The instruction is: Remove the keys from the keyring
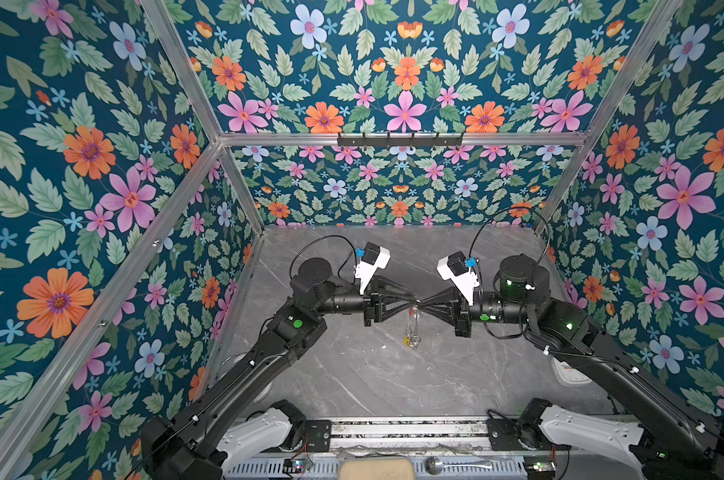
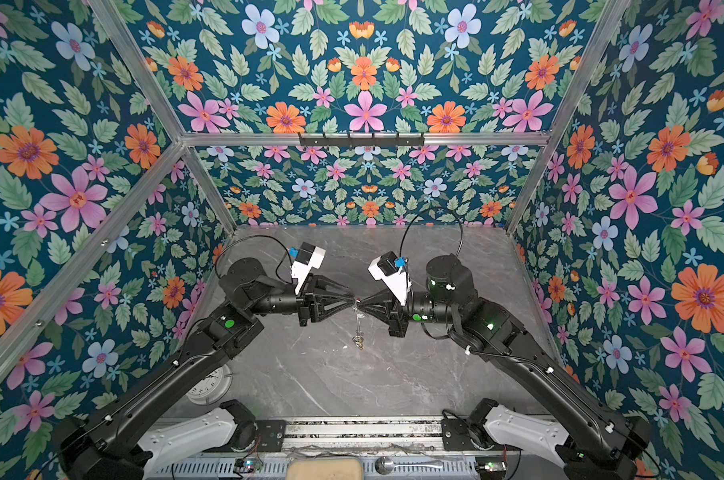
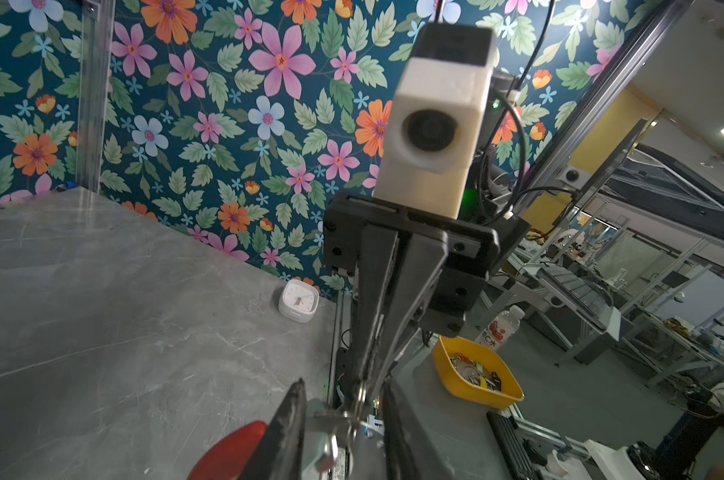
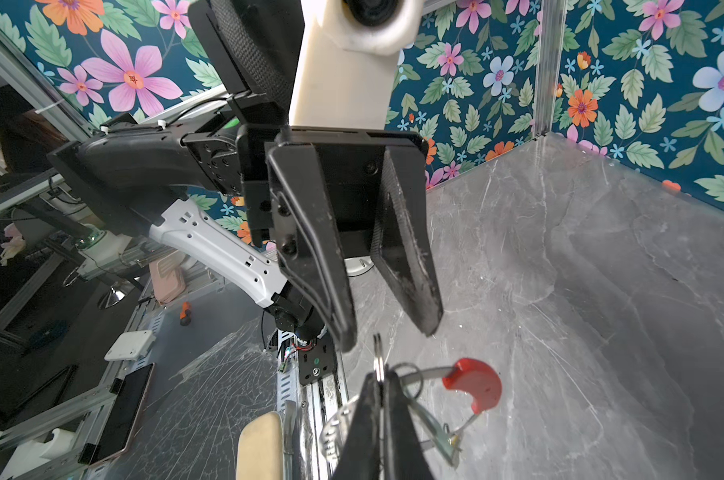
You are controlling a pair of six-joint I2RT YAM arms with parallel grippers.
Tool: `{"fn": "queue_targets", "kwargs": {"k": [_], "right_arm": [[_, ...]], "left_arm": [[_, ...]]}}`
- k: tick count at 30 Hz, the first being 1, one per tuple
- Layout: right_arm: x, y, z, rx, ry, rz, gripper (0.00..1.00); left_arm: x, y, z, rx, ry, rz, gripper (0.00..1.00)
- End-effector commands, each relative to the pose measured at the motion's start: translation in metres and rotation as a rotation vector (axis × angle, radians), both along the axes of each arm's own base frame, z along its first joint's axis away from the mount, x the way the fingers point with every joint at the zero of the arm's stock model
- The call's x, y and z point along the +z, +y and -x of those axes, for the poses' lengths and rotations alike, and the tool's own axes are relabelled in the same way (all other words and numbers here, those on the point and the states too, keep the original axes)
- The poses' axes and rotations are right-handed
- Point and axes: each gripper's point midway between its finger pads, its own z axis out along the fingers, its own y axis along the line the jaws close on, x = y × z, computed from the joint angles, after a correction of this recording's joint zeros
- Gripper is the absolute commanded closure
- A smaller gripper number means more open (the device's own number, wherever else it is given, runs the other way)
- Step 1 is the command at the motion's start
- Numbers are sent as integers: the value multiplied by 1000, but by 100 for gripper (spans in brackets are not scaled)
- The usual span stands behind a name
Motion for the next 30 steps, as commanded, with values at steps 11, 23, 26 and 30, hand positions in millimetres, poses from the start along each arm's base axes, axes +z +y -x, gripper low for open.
{"fn": "queue_targets", "kwargs": {"k": [11, 23, 26, 30], "right_arm": [[-1, -3, -7, -41, -31, 27, 100], [-6, -2, -13, -59, -25, 46, 100], [-7, -1, -15, -63, -20, 54, 100], [-9, -1, -15, -65, -20, 58, 100]], "left_arm": [[-5, -4, 11, -102, 6, -46, 84], [-1, -5, 17, -131, -4, -39, 88], [0, -5, 16, -127, -13, -37, 91], [1, -5, 15, -114, -28, -35, 98]]}}
